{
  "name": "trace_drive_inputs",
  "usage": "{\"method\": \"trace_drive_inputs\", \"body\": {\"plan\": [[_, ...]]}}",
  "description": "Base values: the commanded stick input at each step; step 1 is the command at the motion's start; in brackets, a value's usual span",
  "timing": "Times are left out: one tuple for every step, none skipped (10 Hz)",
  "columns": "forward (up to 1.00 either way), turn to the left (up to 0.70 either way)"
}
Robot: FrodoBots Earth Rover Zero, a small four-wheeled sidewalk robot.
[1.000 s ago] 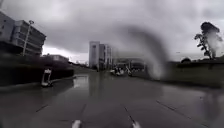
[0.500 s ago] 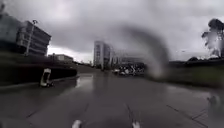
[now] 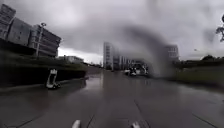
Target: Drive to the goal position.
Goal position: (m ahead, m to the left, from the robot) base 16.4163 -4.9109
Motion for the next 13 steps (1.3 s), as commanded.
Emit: {"method": "trace_drive_inputs", "body": {"plan": [[0.7,0.0],[0.7,0.0],[0.7,0.0],[0.7,0.0],[0.7,-0.34],[0.7,-0.35],[0.7,-0.35],[0.7,-0.21],[0.7,-0.07],[0.7,0.0],[0.7,0.0],[0.7,0.0],[0.7,0.0]]}}
